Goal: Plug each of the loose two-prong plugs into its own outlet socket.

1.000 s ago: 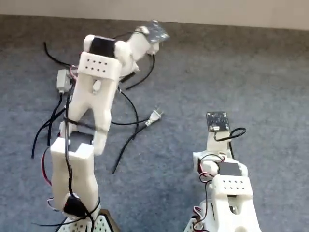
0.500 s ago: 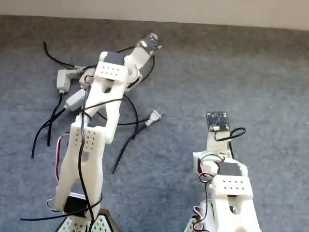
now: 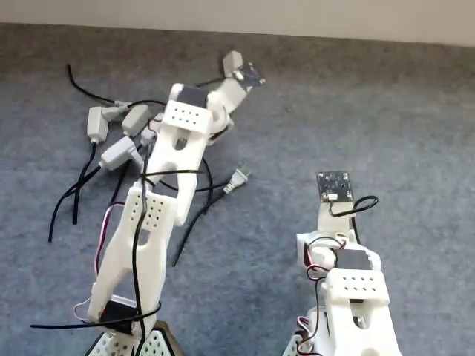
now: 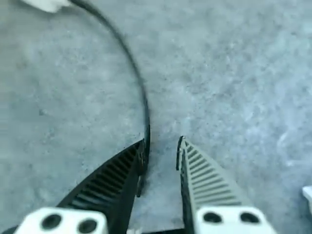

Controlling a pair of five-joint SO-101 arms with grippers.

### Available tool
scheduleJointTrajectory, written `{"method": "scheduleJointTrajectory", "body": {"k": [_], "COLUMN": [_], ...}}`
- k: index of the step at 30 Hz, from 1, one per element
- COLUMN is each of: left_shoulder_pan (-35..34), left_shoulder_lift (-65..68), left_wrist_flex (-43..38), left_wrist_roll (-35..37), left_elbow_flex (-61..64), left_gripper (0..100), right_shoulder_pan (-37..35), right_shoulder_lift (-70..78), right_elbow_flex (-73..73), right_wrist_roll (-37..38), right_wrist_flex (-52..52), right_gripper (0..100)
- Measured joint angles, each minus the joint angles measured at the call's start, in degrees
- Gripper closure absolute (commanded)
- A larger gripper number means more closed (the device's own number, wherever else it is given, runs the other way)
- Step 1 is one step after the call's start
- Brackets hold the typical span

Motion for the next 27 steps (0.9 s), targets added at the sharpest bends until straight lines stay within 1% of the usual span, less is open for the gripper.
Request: {"method": "scheduleJointTrajectory", "body": {"k": [10,11,14,19,23,27], "left_shoulder_pan": [0.53,0.18,-0.97,-0.97,-0.97,-0.97], "left_shoulder_lift": [2.64,3.08,4.04,5.45,5.54,5.63], "left_wrist_flex": [-1.76,-2.02,-2.11,-1.76,0.09,1.67], "left_wrist_roll": [0.09,0.09,0.26,0.35,-1.93,-2.29], "left_elbow_flex": [-0.53,-0.70,-1.14,-1.23,-1.93,-2.99], "left_gripper": [89,90,100,100,100,100], "right_shoulder_pan": [0.00,0.00,0.00,0.00,0.00,0.00], "right_shoulder_lift": [0.00,0.00,0.00,0.00,0.00,0.00], "right_elbow_flex": [0.00,0.00,0.00,0.00,0.00,0.00], "right_wrist_roll": [0.00,0.00,0.00,0.00,0.00,0.00], "right_wrist_flex": [0.00,0.00,0.00,0.00,0.00,0.00], "right_gripper": [78.9,78.9,78.9,78.9,78.9,78.9]}}
